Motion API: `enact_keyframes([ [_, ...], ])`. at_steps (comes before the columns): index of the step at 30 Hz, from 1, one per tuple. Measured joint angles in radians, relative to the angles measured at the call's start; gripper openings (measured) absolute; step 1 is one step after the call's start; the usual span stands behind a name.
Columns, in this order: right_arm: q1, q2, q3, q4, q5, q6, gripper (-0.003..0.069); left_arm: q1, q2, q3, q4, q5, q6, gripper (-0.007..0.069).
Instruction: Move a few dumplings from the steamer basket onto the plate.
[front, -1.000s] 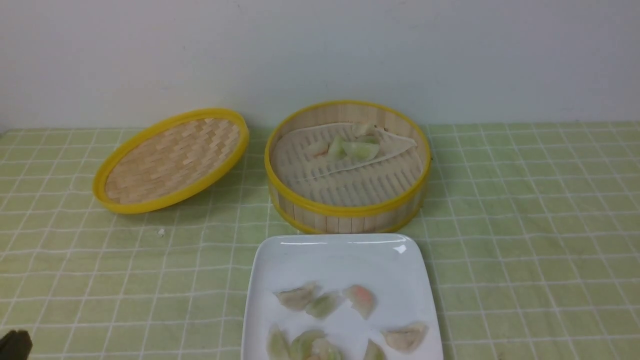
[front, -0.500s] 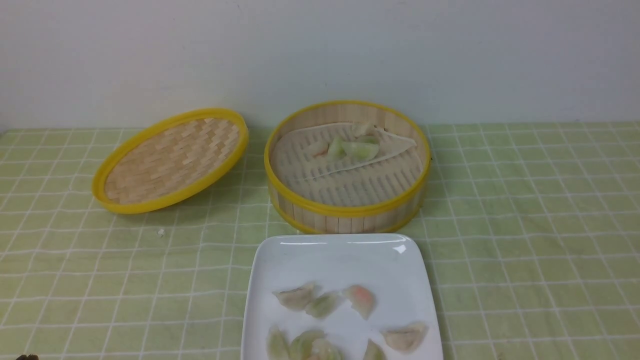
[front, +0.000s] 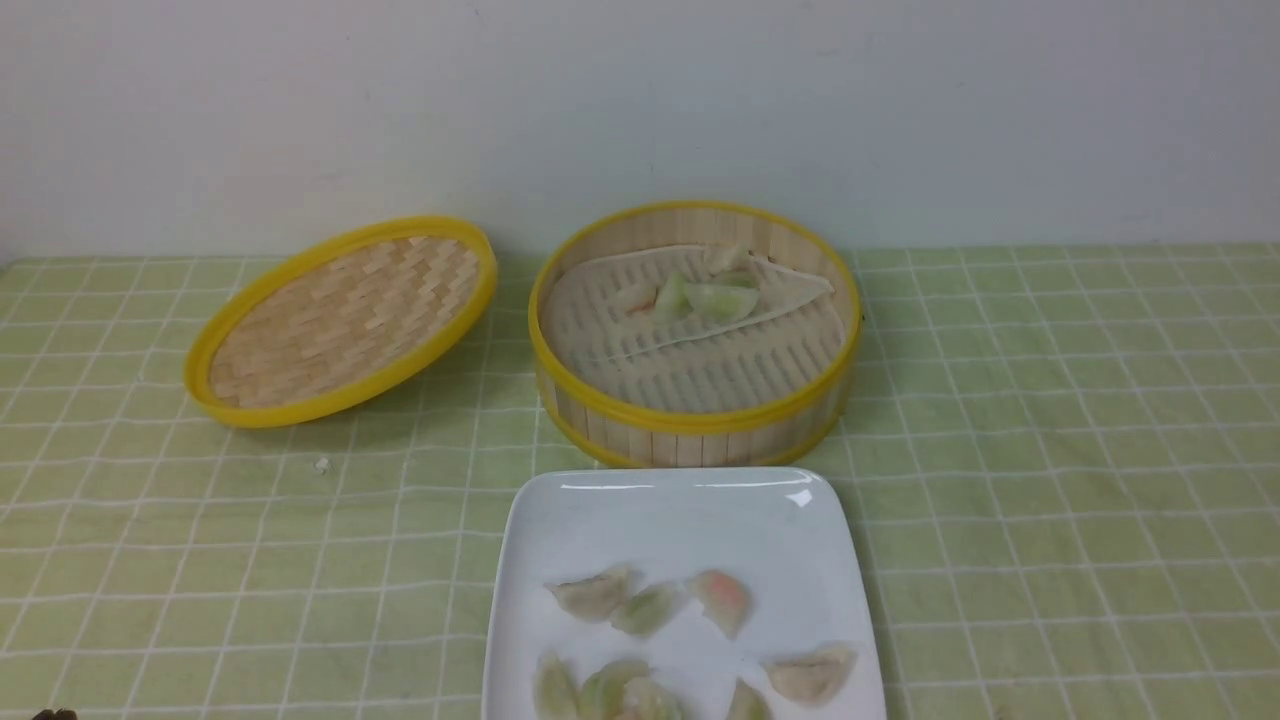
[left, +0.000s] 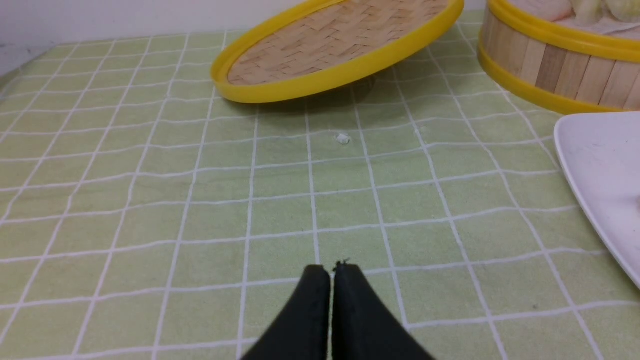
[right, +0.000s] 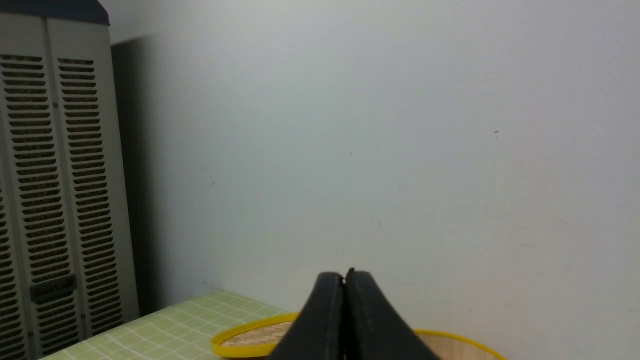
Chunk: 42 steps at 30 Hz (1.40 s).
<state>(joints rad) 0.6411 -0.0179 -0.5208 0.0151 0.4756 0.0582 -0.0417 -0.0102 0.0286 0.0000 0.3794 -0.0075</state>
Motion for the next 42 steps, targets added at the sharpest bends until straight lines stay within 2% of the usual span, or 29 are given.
enact_keyframes([
  [9,0.000,0.000,0.001,0.006,-0.002,0.010,-0.0015,0.000,0.000,0.000,0.000,0.000,0.000,-0.0006],
  [13,0.000,0.000,0.059,-0.015,-0.045,0.085,-0.0015,0.000,0.000,0.000,0.000,0.000,0.000,-0.0006],
  [22,-0.010,0.000,0.184,-0.015,-0.072,0.100,-0.0015,0.000,0.000,0.000,0.000,0.000,0.000,-0.0006],
  [25,-0.134,0.000,0.246,-0.023,-0.075,0.101,-0.0015,0.000,0.000,0.000,0.000,0.000,0.000,-0.0006],
  [30,-0.421,0.000,0.359,-0.023,-0.075,0.101,-0.0015,0.000,0.000,0.000,0.000,0.000,0.000,-0.0006],
  [33,-0.533,0.000,0.430,-0.028,-0.076,0.101,-0.0015,0.000,0.000,0.000,0.000,0.000,0.000,-0.0006],
  [37,-0.607,0.000,0.520,-0.046,-0.074,0.101,-0.0015,0.000,0.000,0.000,0.000,0.000,0.000,-0.0006],
  [42,-0.622,0.001,0.540,-0.063,-0.078,0.101,-0.0015,0.000,0.000,0.000,0.000,0.002,0.000,-0.0006],
])
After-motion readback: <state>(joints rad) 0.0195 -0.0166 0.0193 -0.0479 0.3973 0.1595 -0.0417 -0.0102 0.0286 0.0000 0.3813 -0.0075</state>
